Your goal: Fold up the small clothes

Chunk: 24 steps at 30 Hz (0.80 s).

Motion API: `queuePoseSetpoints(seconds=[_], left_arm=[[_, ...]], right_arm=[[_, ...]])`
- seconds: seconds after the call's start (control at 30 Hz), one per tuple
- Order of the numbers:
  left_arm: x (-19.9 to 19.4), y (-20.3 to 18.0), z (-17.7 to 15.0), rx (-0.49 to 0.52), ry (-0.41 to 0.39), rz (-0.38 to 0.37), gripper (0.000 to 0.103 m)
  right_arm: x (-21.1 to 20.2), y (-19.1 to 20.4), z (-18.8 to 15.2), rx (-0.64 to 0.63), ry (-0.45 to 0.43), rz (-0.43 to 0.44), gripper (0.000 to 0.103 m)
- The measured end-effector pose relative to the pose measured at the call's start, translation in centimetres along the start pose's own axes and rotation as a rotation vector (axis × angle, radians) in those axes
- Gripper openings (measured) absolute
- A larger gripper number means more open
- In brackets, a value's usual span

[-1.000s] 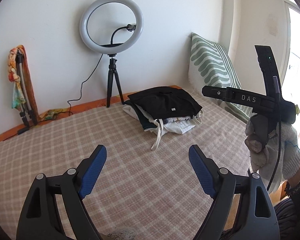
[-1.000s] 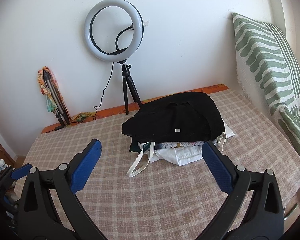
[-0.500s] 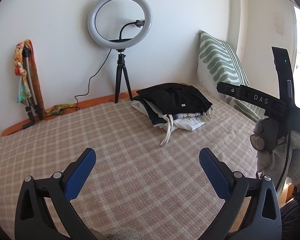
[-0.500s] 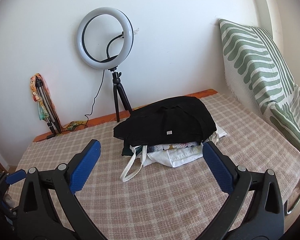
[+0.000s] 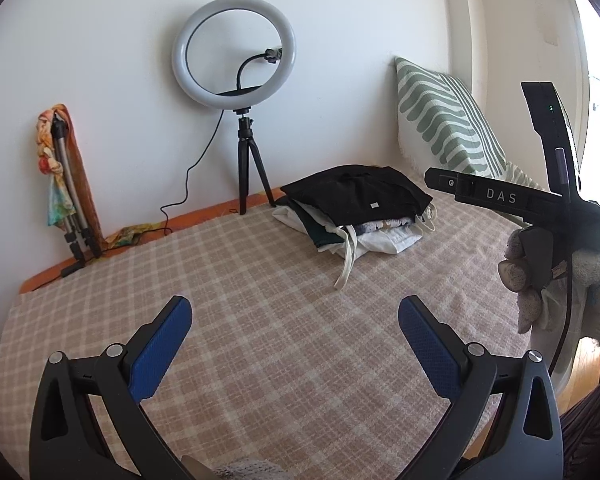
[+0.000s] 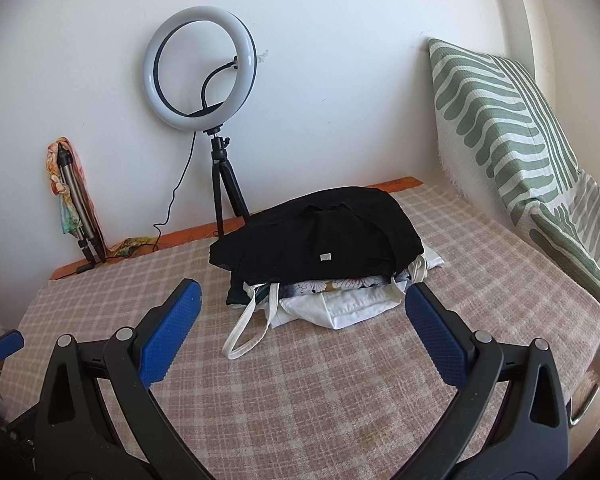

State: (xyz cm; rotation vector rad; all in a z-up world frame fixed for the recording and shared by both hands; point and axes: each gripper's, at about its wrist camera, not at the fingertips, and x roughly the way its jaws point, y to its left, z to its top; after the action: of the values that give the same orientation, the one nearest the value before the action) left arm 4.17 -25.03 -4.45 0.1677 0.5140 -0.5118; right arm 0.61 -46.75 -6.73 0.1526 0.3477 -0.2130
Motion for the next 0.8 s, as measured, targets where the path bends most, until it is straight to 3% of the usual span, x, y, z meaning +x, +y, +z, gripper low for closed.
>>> queuePoseSetpoints(seconds=[0.8], left_arm=[[-0.70, 0.46, 0.06, -0.016, -0.004, 0.004, 0.103]], right_arm=[[0.47, 0.72, -0.36, 0.010, 0.019, 0.008, 0.103]])
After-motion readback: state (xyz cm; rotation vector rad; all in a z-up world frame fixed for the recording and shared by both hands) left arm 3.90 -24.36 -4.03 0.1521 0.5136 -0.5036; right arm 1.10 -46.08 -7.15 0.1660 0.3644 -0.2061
